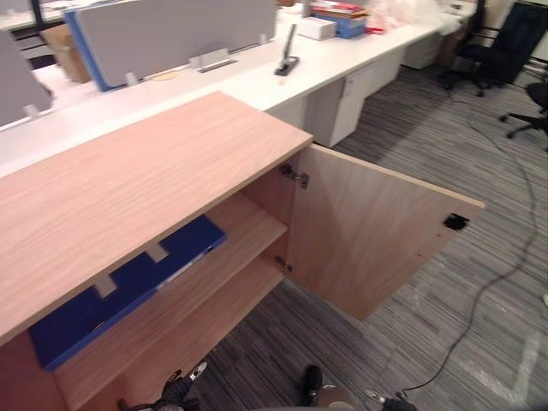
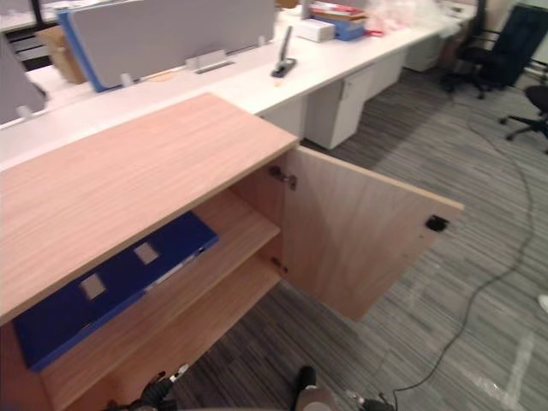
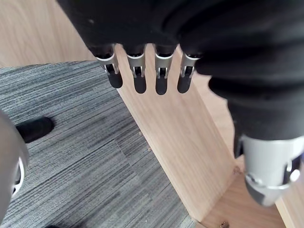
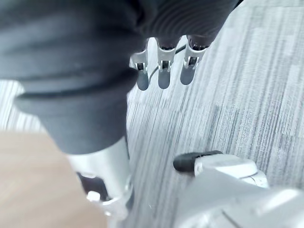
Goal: Walk over to the cabinet, pick up the folder, carry it to the office cabinet, place the folder inside the office cabinet, then close the office cabinet door
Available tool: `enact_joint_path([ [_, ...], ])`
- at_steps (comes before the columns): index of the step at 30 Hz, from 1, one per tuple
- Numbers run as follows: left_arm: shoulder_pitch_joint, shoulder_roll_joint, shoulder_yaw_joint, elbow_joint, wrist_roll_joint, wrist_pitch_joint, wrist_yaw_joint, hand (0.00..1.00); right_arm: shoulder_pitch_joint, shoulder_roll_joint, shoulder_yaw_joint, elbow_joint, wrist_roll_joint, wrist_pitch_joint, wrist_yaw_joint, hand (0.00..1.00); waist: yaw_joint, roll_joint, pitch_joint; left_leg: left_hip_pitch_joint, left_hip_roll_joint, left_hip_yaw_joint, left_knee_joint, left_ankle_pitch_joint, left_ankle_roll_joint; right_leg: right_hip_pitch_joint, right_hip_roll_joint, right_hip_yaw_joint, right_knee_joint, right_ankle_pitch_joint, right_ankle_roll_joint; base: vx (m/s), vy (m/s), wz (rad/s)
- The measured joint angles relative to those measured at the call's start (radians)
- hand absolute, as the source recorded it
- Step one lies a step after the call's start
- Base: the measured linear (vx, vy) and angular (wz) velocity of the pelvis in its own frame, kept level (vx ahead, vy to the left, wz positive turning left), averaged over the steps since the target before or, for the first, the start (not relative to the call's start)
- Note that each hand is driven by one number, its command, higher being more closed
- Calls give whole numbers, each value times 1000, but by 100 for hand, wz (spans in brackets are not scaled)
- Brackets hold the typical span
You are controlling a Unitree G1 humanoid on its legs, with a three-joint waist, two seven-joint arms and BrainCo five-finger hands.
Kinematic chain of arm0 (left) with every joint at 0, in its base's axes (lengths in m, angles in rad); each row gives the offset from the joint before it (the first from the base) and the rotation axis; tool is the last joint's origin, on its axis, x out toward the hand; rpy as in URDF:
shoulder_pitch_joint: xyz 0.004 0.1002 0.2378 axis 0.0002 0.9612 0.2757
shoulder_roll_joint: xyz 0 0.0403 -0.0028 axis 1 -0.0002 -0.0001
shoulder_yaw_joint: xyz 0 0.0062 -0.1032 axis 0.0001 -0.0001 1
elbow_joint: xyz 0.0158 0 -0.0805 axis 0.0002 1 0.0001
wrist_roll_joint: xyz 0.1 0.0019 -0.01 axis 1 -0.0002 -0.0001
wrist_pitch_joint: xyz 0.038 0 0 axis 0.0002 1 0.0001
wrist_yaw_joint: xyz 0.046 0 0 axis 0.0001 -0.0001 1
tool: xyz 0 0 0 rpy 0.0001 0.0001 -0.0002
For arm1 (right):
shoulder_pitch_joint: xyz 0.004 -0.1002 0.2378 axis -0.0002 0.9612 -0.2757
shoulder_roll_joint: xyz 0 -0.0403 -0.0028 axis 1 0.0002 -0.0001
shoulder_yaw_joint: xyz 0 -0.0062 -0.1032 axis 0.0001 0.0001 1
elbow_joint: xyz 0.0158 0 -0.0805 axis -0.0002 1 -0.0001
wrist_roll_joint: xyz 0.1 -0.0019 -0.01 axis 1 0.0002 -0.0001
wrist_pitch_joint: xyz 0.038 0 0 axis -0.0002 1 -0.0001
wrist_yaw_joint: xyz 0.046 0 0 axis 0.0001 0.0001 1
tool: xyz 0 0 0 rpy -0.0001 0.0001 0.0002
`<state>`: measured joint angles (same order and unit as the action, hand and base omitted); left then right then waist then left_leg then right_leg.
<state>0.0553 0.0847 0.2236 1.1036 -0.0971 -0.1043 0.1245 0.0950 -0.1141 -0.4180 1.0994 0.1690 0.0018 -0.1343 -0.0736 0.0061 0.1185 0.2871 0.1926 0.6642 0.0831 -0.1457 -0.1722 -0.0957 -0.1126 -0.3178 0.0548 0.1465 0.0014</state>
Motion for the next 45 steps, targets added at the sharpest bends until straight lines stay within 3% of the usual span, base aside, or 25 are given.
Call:
enact_joint_path([
  [4,-1,-5,10,0,-12,0,-1,0,12,-4,-163,-110,69,-2,-35,0,-19,5,-7,11,5,7,-1,6,-8,-40,41,68,6,9,-5,47,5,-53],
  [9,0,-5,2,-16,-11,-1,-7,0,-8,-45,-292,-269,86,-3,-87,0,-38,7,-18,13,0,14,-6,-3,-10,-61,46,100,10,8,-5,-5,52,-24],
  [13,29,-2,-1,-17,-9,1,-18,0,-78,-141,-389,-325,85,-6,-120,0,-45,12,-39,12,0,15,-8,-8,-13,-60,50,105,-9,13,-4,-35,28,-4],
  [17,68,0,-1,-16,-10,11,-26,0,-196,-246,-386,-322,85,-29,-130,0,-44,27,-50,8,0,14,-8,-13,-15,-52,55,105,-47,35,-3,-40,6,-4],
  [22,92,0,-5,-15,-13,17,-34,0,-340,-330,-307,-257,87,-39,-123,0,-33,54,-61,-5,-1,4,-2,-13,-14,-41,57,106,-86,56,-5,-31,-13,3],
  [29,83,0,-54,-15,-25,17,-39,0,-517,-367,-43,-167,90,-44,-49,0,-3,77,-43,-9,0,-19,9,-14,-14,-24,55,105,-111,65,-2,-40,-1,4],
  [37,78,0,-83,-15,-31,17,-41,0,-658,-395,76,-55,90,-43,35,0,15,85,-22,-24,1,-60,11,-14,-14,-13,57,101,-140,88,-6,-26,11,6],
  [45,70,0,-84,-35,-31,11,-44,0,-755,-438,185,-43,132,-43,65,0,24,90,2,-4,3,-71,9,-16,-13,9,64,105,-147,90,-6,-28,35,-1],
])
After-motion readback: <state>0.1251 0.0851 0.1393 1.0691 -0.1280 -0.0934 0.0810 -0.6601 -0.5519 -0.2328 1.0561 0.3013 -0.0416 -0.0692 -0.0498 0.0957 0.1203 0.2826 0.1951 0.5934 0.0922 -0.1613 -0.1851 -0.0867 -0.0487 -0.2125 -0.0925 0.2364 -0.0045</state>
